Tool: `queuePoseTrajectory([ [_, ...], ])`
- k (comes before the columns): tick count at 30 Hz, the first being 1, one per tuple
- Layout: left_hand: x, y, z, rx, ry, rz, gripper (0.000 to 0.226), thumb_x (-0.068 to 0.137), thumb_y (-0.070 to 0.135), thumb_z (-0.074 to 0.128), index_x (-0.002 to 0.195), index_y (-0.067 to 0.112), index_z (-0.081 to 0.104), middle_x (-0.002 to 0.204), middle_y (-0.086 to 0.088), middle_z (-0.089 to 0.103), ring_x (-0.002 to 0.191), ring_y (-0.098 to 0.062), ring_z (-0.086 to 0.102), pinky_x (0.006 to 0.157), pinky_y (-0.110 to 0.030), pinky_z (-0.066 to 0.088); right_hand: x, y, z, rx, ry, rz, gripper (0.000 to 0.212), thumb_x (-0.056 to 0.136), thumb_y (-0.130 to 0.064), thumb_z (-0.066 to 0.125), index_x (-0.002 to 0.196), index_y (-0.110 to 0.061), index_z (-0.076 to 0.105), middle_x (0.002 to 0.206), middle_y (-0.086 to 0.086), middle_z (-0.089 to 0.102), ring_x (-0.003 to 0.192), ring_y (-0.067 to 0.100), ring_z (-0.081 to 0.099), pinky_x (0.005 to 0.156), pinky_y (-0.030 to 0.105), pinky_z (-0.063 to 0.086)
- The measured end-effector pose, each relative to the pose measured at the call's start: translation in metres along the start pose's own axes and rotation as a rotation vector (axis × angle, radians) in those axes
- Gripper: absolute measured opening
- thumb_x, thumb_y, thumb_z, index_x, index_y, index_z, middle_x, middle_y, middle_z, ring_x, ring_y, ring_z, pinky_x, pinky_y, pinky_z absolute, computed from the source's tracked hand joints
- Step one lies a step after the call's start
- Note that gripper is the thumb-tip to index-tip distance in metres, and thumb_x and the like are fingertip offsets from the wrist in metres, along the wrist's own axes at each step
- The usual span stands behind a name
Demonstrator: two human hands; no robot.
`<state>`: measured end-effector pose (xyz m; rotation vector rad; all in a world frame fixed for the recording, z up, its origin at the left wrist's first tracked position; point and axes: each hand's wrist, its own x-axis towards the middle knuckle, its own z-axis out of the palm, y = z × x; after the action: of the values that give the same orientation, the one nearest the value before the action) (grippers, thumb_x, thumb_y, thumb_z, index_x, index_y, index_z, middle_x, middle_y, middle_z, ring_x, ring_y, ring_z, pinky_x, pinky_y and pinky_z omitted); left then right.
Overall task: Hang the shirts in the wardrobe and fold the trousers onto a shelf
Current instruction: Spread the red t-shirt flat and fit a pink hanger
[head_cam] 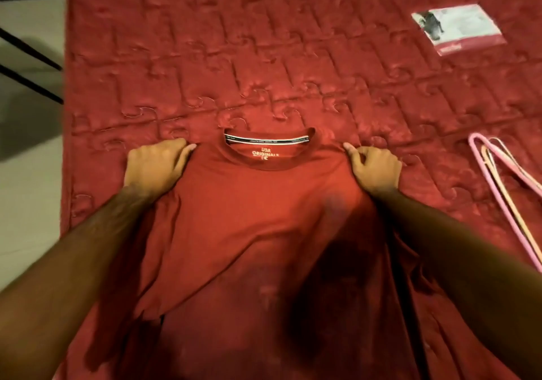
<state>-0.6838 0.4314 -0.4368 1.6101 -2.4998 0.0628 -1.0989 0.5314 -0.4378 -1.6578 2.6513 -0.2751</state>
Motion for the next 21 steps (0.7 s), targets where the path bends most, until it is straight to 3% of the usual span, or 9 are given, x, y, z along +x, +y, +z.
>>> queuePoseTrajectory([
  [3, 0.008, -0.010, 0.005, 0.154, -0.027, 0.148, 0.033, 0.102, 0.038, 0.051, 0.085, 0.011, 0.059, 0.084, -0.018, 0.069, 0.061, -0.042, 0.067, 0.050, -0.041, 0.043, 0.020, 0.011, -0.003, -0.103, -0.016, -0.247, 0.067, 0.092, -0.069, 0.032, 0.090, -0.019, 0.076, 0.088, 0.022, 0.071, 0.087, 0.044, 0.067, 0.071, 0.042, 0.050],
  [6, 0.009, 0.010, -0.009, 0.324, -0.106, 0.101, 0.024, 0.103, 0.029, 0.048, 0.098, 0.007, 0.059, 0.095, -0.020, 0.067, 0.079, -0.041, 0.068, 0.064, -0.048, 0.050, 0.035, 0.018, -0.015, -0.196, -0.085, -0.466, 0.064, 0.097, -0.065, 0.032, 0.093, -0.017, 0.075, 0.093, 0.022, 0.071, 0.091, 0.042, 0.067, 0.076, 0.043, 0.052],
  [8, -0.005, 0.033, -0.034, 0.449, -0.105, 0.086, 0.018, 0.099, 0.016, 0.045, 0.110, 0.006, 0.055, 0.107, -0.018, 0.063, 0.096, -0.038, 0.062, 0.080, -0.050, 0.047, 0.024, 0.012, -0.027, -0.232, -0.100, -0.430, 0.055, 0.101, -0.056, 0.036, 0.105, -0.013, 0.070, 0.102, 0.024, 0.069, 0.097, 0.043, 0.066, 0.083, 0.046, 0.051],
  [10, -0.041, 0.058, -0.066, 0.469, -0.053, 0.014, 0.032, 0.093, 0.018, 0.049, 0.123, 0.008, 0.050, 0.119, -0.014, 0.057, 0.104, -0.036, 0.056, 0.087, -0.051, 0.043, -0.012, 0.004, -0.038, -0.182, -0.045, -0.306, 0.043, 0.098, -0.045, 0.048, 0.118, -0.008, 0.058, 0.115, 0.023, 0.064, 0.107, 0.042, 0.060, 0.092, 0.052, 0.047],
  [12, -0.101, 0.089, -0.089, 0.235, -0.001, -0.051, 0.045, 0.092, 0.028, 0.054, 0.133, 0.013, 0.047, 0.131, -0.012, 0.051, 0.112, -0.036, 0.053, 0.087, -0.052, 0.043, -0.067, 0.002, -0.051, -0.133, 0.078, -0.253, 0.051, 0.086, -0.036, 0.062, 0.127, -0.008, 0.049, 0.129, 0.018, 0.053, 0.118, 0.038, 0.051, 0.102, 0.056, 0.038],
  [14, -0.194, 0.120, -0.100, 0.016, -0.119, -0.042, 0.052, 0.092, 0.039, 0.054, 0.139, 0.018, 0.045, 0.145, -0.007, 0.044, 0.126, -0.032, 0.047, 0.090, -0.053, 0.046, -0.150, 0.001, -0.063, -0.024, 0.094, -0.417, 0.066, 0.078, -0.038, 0.066, 0.135, -0.011, 0.045, 0.145, 0.014, 0.041, 0.132, 0.035, 0.040, 0.109, 0.056, 0.026],
  [18, -0.385, 0.152, -0.107, -0.031, -0.411, 0.188, 0.068, 0.096, 0.065, 0.037, 0.153, 0.030, 0.028, 0.163, 0.005, 0.022, 0.149, -0.018, 0.026, 0.113, -0.051, 0.034, -0.331, 0.010, -0.070, 0.174, -0.168, -0.807, 0.067, 0.083, -0.061, 0.048, 0.138, -0.025, 0.048, 0.154, 0.002, 0.038, 0.140, 0.026, 0.036, 0.109, 0.056, 0.034],
  [21, -0.480, 0.161, -0.117, 0.045, -0.412, 0.239, 0.083, 0.093, 0.078, 0.028, 0.160, 0.031, 0.014, 0.168, 0.005, 0.007, 0.154, -0.018, 0.006, 0.123, -0.047, 0.013, -0.407, 0.042, -0.071, 0.008, -0.295, -1.062, 0.079, 0.085, -0.074, 0.037, 0.147, -0.027, 0.040, 0.155, 0.001, 0.038, 0.144, 0.028, 0.034, 0.111, 0.063, 0.032],
])
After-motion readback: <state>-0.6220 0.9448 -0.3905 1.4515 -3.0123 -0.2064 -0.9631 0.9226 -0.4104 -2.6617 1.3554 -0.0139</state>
